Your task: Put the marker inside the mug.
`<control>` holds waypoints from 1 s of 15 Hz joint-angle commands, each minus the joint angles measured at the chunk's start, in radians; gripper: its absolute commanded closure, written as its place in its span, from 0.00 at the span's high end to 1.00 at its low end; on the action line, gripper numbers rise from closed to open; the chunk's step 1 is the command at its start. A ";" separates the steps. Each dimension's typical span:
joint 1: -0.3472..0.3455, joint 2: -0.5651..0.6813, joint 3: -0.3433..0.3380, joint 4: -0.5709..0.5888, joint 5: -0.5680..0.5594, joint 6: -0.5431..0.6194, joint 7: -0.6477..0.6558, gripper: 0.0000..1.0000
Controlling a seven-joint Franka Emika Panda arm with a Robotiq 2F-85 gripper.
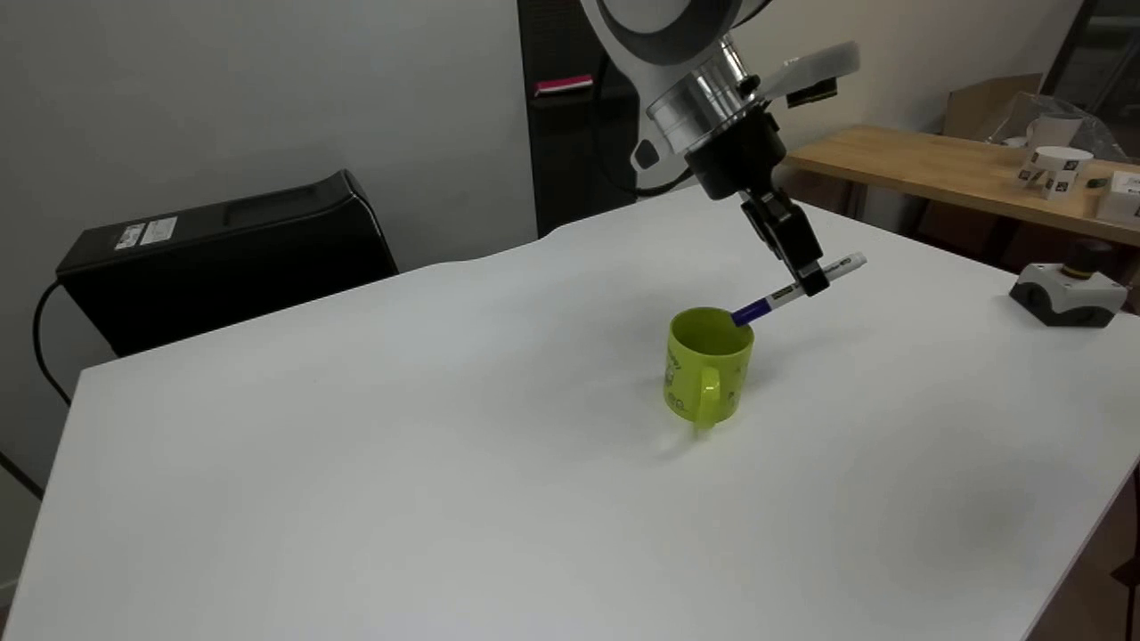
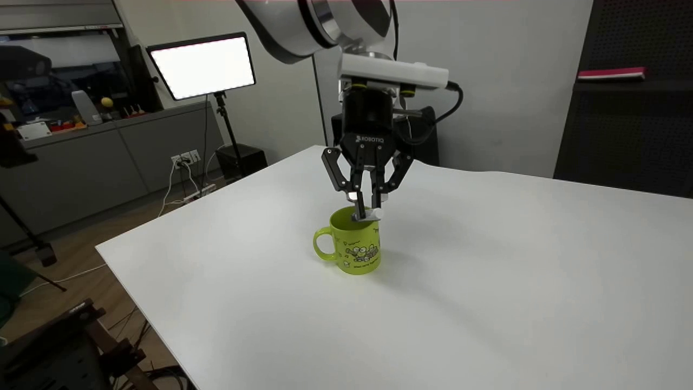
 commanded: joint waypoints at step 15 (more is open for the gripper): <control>0.020 0.145 0.028 0.180 -0.007 -0.100 -0.004 0.05</control>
